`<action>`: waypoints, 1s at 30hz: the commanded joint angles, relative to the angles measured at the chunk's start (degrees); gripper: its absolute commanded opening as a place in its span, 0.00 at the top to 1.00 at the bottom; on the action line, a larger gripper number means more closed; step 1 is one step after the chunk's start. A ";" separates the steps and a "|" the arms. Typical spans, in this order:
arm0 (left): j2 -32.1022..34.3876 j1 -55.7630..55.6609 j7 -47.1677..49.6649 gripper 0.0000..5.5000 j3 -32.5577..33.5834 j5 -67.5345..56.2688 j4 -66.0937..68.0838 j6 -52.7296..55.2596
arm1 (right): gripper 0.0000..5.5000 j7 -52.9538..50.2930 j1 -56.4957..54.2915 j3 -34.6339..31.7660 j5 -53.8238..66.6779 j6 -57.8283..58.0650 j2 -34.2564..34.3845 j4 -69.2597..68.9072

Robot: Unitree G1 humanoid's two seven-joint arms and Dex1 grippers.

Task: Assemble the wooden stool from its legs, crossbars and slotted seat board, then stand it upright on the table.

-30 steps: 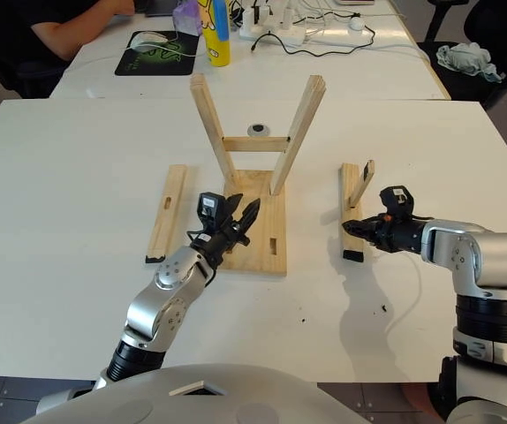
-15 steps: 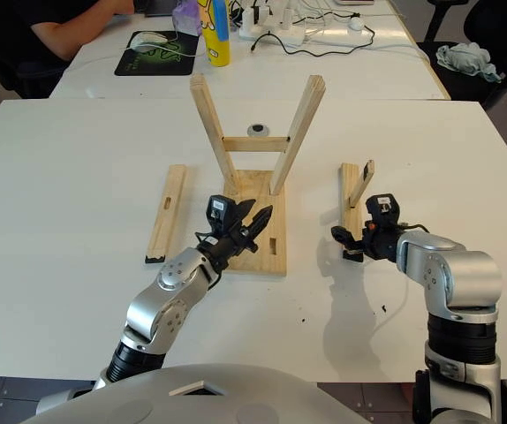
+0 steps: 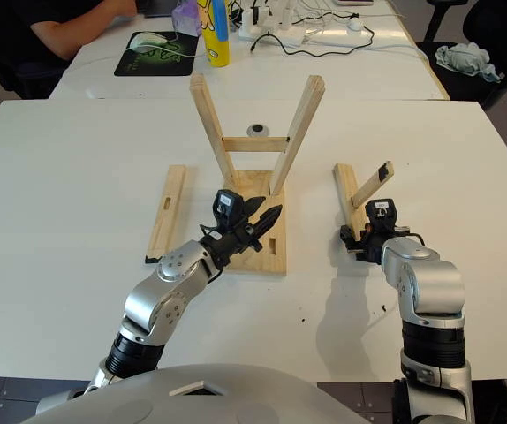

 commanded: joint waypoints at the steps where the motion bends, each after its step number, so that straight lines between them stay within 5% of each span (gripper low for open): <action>1: 0.22 -0.66 -0.44 0.60 0.27 0.07 -0.17 0.88 | 0.38 0.54 1.12 2.05 -0.58 1.79 0.14 1.60; 10: 1.12 -1.30 -0.01 0.60 0.42 2.52 0.20 -0.49 | 0.61 4.27 3.91 1.66 -2.39 -11.78 -2.75 12.31; 15: 4.10 -1.80 -0.21 0.60 2.73 5.22 0.26 -2.29 | 0.62 5.56 -1.02 -5.40 0.23 -22.68 -1.62 24.93; 24: 7.51 -2.53 -8.61 0.37 13.25 -9.16 -5.50 3.92 | 0.62 15.79 -18.89 -18.87 13.01 -34.34 -5.78 35.52; 30: 10.79 -5.58 -13.76 0.21 19.62 -20.22 -7.12 9.12 | 0.62 30.17 -28.49 -19.86 28.10 -23.10 -11.34 29.92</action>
